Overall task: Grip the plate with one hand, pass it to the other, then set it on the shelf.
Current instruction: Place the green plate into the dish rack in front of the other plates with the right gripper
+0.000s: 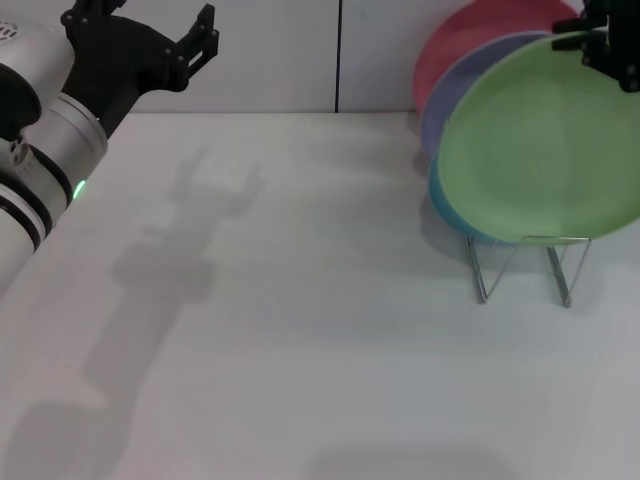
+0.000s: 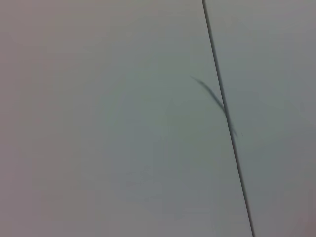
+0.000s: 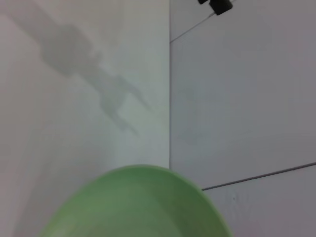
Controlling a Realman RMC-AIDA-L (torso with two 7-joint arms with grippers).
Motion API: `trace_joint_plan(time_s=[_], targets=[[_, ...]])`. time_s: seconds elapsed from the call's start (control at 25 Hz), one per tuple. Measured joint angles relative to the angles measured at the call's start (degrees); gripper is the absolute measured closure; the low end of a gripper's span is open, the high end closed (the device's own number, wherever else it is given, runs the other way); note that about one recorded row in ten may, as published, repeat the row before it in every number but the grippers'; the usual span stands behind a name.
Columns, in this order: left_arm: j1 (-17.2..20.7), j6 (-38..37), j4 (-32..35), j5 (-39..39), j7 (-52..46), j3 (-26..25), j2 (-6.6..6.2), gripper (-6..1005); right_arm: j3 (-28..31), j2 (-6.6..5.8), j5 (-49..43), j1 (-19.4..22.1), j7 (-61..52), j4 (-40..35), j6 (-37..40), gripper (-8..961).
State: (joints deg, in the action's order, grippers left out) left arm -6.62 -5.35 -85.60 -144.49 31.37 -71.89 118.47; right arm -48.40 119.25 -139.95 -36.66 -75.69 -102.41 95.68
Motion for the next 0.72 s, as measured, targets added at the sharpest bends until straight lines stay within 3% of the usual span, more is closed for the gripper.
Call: trace_joint_plan(time_s=[0.6, 0.72], targets=[[-0.3, 0.1, -0.2, 0.1, 0.0, 1.0, 0.01, 143, -0.2, 0.62, -4.0, 3.9, 2.1, -2.6, 0.0, 914], [-0.4, 0.1, -0.4, 0.1, 0.0, 1.0, -0.02, 143, -0.2, 0.66, -4.0, 4.7, 1.4, -3.1, 0.9, 872]])
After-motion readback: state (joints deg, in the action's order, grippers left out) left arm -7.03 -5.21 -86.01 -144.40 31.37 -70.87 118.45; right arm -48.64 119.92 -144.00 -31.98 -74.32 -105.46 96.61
